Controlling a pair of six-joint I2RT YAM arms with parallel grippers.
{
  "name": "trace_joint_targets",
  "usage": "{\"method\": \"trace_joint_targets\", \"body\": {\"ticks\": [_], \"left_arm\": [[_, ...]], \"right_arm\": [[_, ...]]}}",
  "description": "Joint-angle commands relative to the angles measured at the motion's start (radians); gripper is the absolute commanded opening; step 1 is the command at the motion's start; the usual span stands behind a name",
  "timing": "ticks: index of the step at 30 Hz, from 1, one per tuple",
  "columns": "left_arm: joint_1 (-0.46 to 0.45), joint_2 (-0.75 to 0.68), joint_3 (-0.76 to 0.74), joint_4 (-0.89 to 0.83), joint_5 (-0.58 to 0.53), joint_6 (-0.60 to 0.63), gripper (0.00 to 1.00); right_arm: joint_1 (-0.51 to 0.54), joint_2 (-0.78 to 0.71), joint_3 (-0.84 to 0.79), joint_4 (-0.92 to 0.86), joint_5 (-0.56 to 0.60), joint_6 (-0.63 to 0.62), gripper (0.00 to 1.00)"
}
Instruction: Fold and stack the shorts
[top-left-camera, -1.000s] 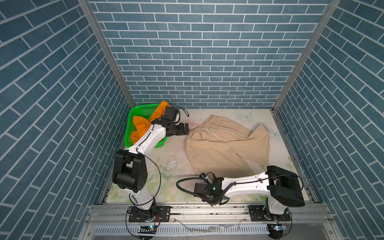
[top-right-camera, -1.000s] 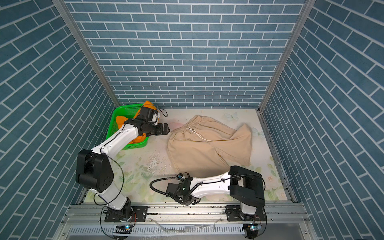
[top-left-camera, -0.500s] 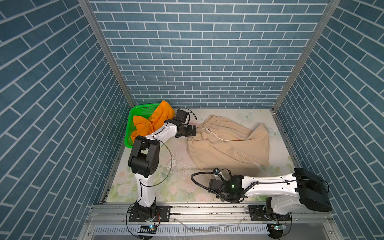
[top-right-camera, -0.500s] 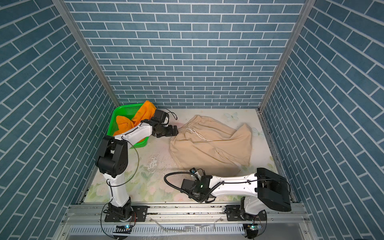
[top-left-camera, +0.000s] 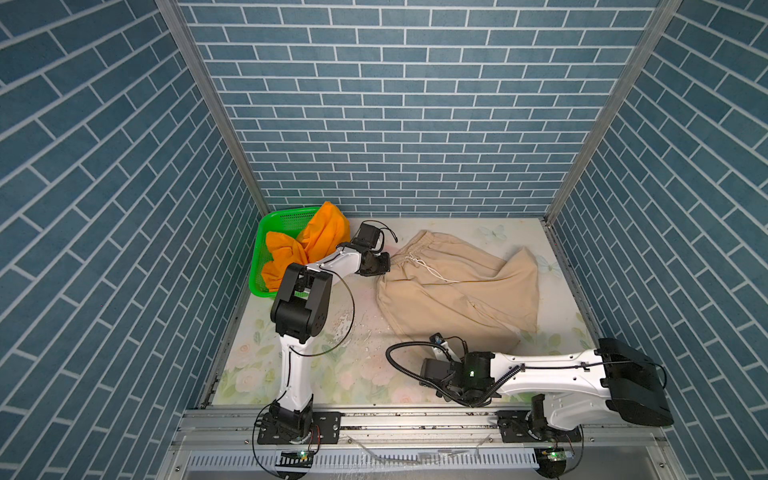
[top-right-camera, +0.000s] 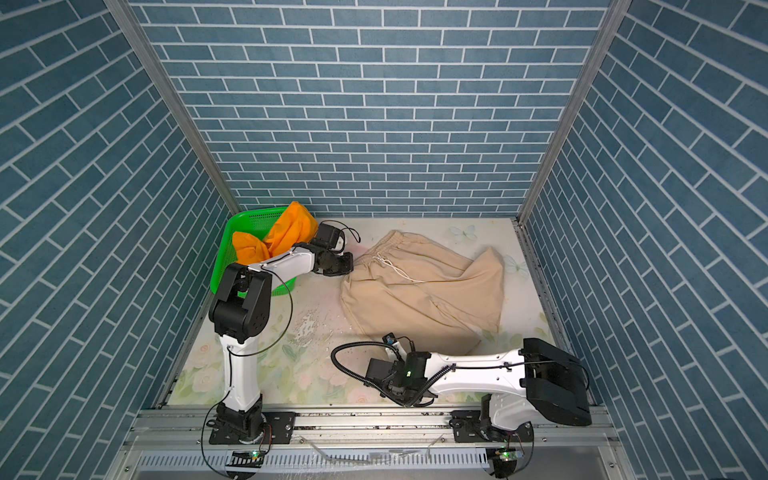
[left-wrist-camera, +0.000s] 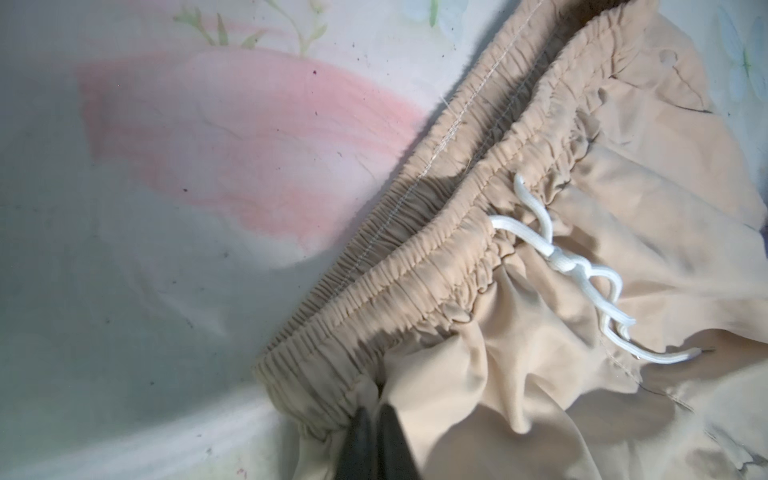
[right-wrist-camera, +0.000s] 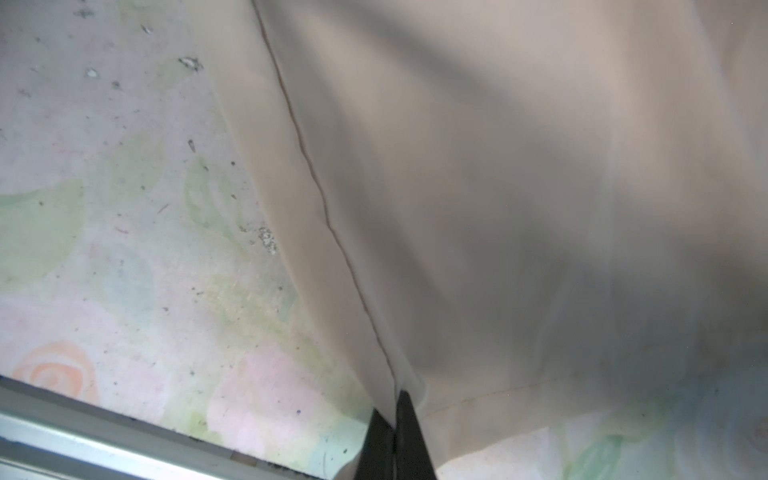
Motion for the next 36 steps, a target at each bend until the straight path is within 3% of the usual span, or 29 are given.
{"method": "trace_joint_targets", "body": {"ticks": [1,10,14,20,28,36], "left_arm": [[0.001,-0.038,0.047,-0.064,-0.039,0.035,0.0],[0.108,-0.209,0.12,-0.34,-0.154,0.081,0.0],[0.11,-0.274,0.197,-0.496,-0.25,0.15,0.0],[0.11,-0.389,0.225,-0.596,-0.294,0.178,0.01],[0.103,-0.448,0.201,-0.692,-0.274,0.185,0.0],[0.042,-0.584,0.118,-0.773,-0.32,0.171,0.0]], "right_arm": [[-0.006,-0.057,0.029,-0.089,0.094,0.07,0.0],[-0.02,-0.197,0.18,-0.291,0.256,-0.024,0.0],[-0.005,-0.141,0.368,-0.473,0.259,-0.089,0.0],[0.037,-0.042,0.604,-0.742,0.362,-0.089,0.0],[0.04,-0.188,0.65,-0.8,0.503,-0.072,0.0],[0.041,-0.293,0.578,-0.702,0.624,-0.207,0.0]]}}
